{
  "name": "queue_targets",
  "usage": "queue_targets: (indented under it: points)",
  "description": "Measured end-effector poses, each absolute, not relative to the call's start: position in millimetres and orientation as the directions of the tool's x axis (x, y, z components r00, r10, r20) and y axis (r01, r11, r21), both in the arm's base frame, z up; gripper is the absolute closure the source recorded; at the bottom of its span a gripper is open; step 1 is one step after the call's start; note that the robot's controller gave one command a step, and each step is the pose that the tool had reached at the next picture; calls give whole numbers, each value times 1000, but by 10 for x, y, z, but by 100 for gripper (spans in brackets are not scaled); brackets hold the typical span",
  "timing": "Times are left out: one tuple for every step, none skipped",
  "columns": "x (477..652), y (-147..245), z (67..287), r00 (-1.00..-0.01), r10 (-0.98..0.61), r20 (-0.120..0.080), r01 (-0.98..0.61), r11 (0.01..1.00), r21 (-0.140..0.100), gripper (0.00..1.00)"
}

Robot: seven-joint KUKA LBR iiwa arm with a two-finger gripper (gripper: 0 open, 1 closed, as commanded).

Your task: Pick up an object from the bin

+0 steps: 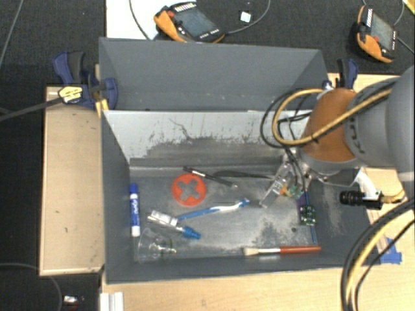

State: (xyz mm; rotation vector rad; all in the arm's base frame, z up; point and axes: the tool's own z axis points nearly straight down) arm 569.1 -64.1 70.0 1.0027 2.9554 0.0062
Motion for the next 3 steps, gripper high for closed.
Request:
queue_targets:
  points:
    - [5919, -904, 709, -855, 519, -1, 519, 855, 2, 100]
    - [5919, -904, 709, -856, 518, -1, 518, 856, 1, 100]
    - [5909, -902, 989, -857, 515, 0, 515, 857, 1, 100]
